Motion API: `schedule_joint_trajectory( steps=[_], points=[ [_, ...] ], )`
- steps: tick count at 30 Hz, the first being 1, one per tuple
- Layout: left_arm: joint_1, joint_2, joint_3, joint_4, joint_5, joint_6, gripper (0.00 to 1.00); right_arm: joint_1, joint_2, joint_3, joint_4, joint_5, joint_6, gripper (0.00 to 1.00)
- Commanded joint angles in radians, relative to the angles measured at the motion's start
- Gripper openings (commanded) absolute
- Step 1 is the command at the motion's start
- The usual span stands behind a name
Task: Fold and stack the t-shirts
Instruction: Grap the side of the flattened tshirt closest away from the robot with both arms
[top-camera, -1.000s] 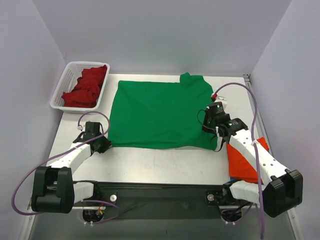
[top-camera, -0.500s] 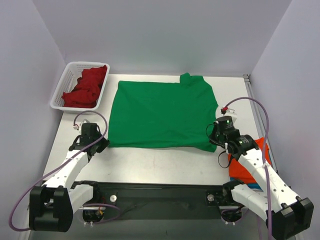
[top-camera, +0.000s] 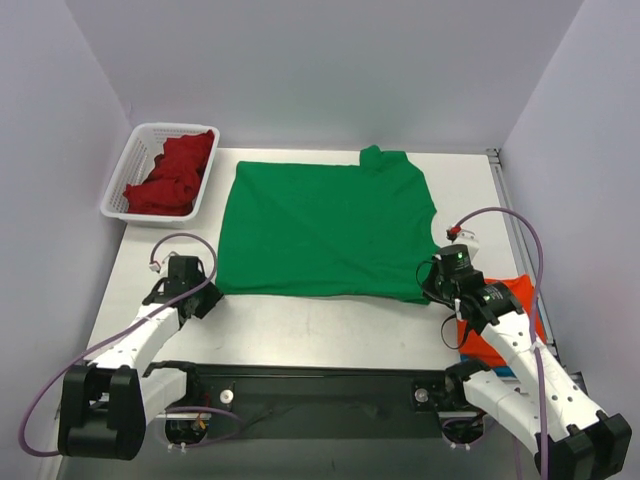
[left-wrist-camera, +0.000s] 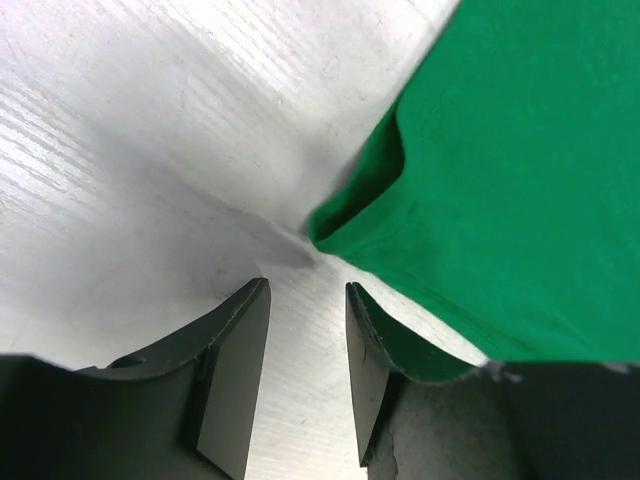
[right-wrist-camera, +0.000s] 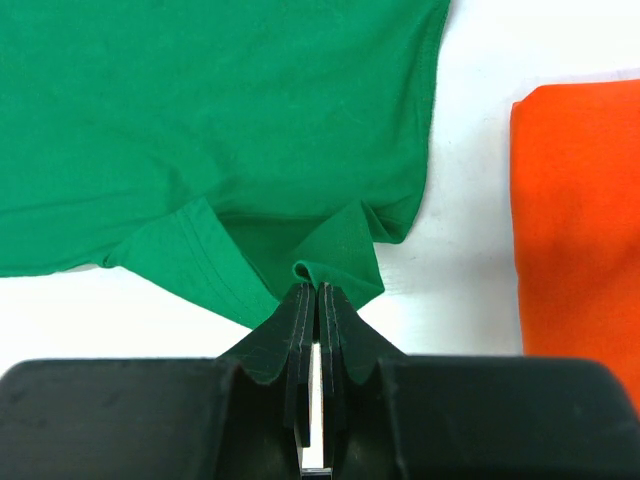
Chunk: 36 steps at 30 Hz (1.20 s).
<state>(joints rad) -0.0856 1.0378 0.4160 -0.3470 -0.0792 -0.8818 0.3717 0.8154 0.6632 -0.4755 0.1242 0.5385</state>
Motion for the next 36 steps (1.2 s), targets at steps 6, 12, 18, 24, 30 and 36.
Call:
schedule_joint_trajectory(
  steps=[6,12,18,24,30,36],
  points=[
    [-0.008,0.088,0.026,0.134,-0.041,-0.031,0.43,-0.005,-0.002,0.004,-0.02,0.008,0.006,0.0],
    [-0.011,0.051,0.014,0.152,-0.039,-0.034,0.4,-0.005,-0.016,0.001,-0.026,0.008,0.006,0.0],
    [-0.013,0.087,0.024,0.167,-0.042,-0.036,0.39,-0.005,-0.016,-0.005,-0.026,0.0,0.011,0.0],
    [-0.013,0.096,0.037,0.16,-0.039,-0.037,0.1,-0.005,-0.042,-0.013,-0.037,0.006,0.017,0.0],
    [-0.013,-0.044,0.038,0.046,-0.039,-0.036,0.0,-0.005,-0.093,0.006,-0.101,0.023,0.041,0.0],
    [-0.009,-0.197,0.043,-0.078,-0.041,-0.026,0.0,0.013,-0.16,-0.017,-0.156,0.019,0.101,0.0]
  ],
)
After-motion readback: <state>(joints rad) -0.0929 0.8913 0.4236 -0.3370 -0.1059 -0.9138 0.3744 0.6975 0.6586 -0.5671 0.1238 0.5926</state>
